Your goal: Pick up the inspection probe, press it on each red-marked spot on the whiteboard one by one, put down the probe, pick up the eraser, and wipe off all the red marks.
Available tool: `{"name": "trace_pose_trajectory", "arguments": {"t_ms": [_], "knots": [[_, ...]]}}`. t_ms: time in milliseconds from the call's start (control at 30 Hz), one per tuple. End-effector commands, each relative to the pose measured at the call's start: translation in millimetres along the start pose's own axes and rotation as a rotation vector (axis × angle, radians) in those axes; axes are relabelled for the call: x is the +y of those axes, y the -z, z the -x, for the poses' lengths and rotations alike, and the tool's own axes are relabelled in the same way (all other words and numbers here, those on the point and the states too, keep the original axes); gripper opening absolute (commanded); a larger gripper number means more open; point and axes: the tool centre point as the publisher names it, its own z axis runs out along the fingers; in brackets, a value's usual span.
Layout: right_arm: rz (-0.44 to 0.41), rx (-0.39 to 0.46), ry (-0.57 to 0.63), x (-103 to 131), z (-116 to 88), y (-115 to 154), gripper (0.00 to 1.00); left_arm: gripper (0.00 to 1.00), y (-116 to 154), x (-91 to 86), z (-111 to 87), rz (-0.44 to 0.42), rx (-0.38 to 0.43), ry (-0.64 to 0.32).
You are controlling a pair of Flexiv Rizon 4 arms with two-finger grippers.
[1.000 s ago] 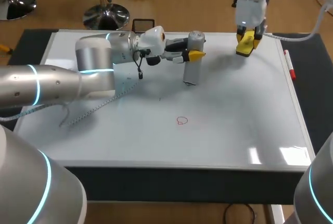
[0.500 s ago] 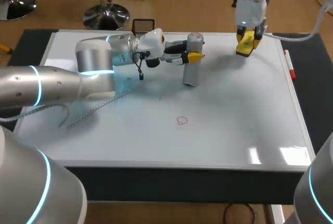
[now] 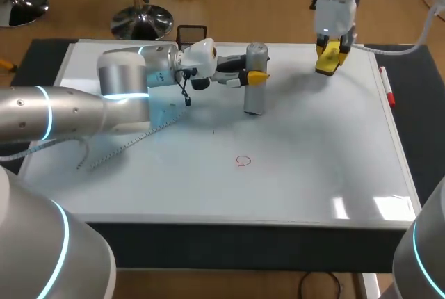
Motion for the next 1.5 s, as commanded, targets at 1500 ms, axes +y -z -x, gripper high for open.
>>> {"name": "trace_pose_trajectory", "arguments": {"t_ms": [1500], "knots": [[-0.002, 0.002, 0.001, 0, -1, 1, 0.0, 0.0, 118, -95.4, 5.2, -0.085, -0.191, -0.118]]}}
